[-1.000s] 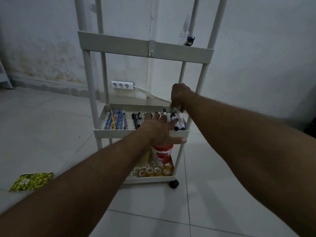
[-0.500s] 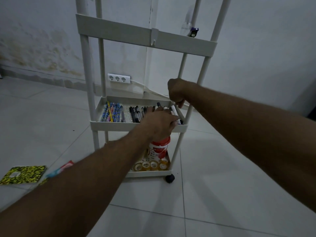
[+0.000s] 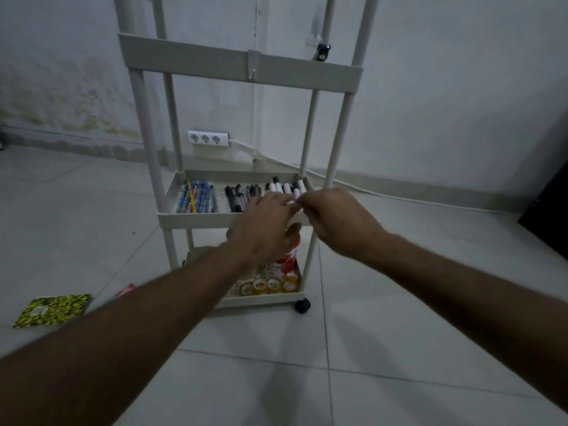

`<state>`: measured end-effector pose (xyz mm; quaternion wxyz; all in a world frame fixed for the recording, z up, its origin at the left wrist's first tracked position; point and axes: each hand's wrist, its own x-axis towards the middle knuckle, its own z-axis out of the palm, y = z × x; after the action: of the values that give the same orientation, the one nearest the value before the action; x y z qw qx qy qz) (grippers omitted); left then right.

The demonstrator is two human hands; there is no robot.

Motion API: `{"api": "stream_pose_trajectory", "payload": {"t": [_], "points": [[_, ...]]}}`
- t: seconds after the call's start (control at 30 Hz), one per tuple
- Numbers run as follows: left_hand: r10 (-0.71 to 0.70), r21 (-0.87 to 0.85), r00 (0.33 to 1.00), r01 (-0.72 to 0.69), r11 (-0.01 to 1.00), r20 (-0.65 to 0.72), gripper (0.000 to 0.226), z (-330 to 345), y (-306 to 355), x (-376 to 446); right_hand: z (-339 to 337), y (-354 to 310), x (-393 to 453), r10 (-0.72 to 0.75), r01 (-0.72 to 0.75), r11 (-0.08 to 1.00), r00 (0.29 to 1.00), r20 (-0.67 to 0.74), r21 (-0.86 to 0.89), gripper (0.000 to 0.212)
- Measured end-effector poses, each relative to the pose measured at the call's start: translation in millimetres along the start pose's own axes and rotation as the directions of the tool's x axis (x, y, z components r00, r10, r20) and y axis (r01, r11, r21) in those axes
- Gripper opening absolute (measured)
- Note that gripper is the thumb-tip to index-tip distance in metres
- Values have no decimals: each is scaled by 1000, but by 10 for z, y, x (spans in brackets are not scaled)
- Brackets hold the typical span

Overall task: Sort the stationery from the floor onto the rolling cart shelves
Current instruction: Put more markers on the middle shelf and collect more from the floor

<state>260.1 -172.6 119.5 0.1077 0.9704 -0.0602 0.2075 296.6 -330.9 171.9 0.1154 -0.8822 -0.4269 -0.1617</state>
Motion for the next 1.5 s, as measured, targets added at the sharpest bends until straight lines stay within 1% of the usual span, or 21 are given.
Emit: {"api": "stream_pose_trajectory", "payload": {"t": [0.07, 0.13, 0.2, 0.27, 0.33, 0.4, 0.5, 0.57, 0.6, 0.73, 0.87, 0.93, 0.97, 1.0, 1.07, 1.13, 1.2, 1.27, 1.33, 1.43, 1.5], "points": [[25, -32, 999, -26, 999, -32, 53, -6, 26, -325, 123, -89, -302, -65, 61, 989, 997, 29, 133, 30], [18, -66, 999, -21, 998, -35, 59, 8, 23, -697, 270, -178, -546, -127, 108, 971, 989, 79, 215, 36], [1, -77, 1000, 1, 997, 18, 59, 42, -7, -1109, 412, -294, -753, -161, 122, 958, 978, 136, 260, 36], [-43, -88, 993, 53, 995, 107, 55, 63, -50, -1563, 532, -432, -948, -197, 124, 938, 959, 204, 323, 34], [-73, -104, 981, 92, 990, 179, 49, 75, -103, -2055, 677, -592, -1147, -245, 129, 923, 923, 297, 362, 32], [-76, -125, 965, 110, 986, 253, 41, 115, -124, -2499, 829, -761, -1378, -303, 121, 902, 862, 406, 415, 32], [-95, -193, 916, 182, 964, 390, 37, 269, -21, -3029, 1024, -924, -1867, -399, 102, 869, 722, 566, 484, 32], [-77, -246, 891, 205, 947, 448, 38, 384, 153, -3311, 1087, -926, -2260, -442, 85, 856, 633, 635, 511, 37], [-61, -276, 879, 214, 937, 473, 38, 423, 261, -3420, 1105, -907, -2451, -447, 62, 852, 602, 662, 520, 40], [-17, -366, 806, 288, 885, 592, 32, 530, 652, -3768, 1153, -883, -3211, -413, -62, 860, 498, 763, 506, 58], [3, -377, 752, 328, 866, 659, 25, 617, 860, -4020, 1236, -1006, -3813, -308, -174, 896, 418, 855, 408, 85], [12, -361, 722, 332, 872, 692, 22, 662, 911, -4093, 1271, -1080, -3995, -292, -148, 911, 430, 854, 386, 89], [15, -358, 712, 334, 872, 702, 22, 686, 928, -4112, 1275, -1110, -4041, -282, -163, 909, 439, 853, 385, 87], [17, -357, 704, 339, 870, 710, 21, 698, 942, -4117, 1274, -1130, -4055, -262, -214, 900, 429, 865, 379, 82], [16, -363, 694, 356, 861, 720, 23, 712, 957, -4096, 1280, -1116, -4037, -249, -311, 870, 392, 885, 383, 66], [8, -377, 688, 388, 841, 726, 31, 709, 966, -4051, 1312, -1041, -4001, -278, -374, 829, 369, 887, 416, 48], [-11, -395, 688, 430, 812, 726, 39, 694, 971, -3989, 1313, -942, -3939, -314, -440, 765, 382, 869, 470, 38], [-41, -423, 684, 496, 758, 729, 46, 669, 980, -3926, 1275, -845, -3827, -323, -496, 698, 426, 845, 517, 33], [-65, -442, 672, 554, 706, 738, 50, 625, 1001, -3852, 1191, -760, -3656, -297, -551, 627, 484, 823, 551, 31], [-93, -452, 653, 612, 648, 751, 55, 527, 1011, -3633, 1014, -640, -3300, -182, -617, 515, 600, 779, 596, 33], [-122, -470, 660, 641, 607, 742, 58, 423, 963, -3343, 861, -586, -2991, -72, -651, 403, 678, 732, 643, 35]]}}
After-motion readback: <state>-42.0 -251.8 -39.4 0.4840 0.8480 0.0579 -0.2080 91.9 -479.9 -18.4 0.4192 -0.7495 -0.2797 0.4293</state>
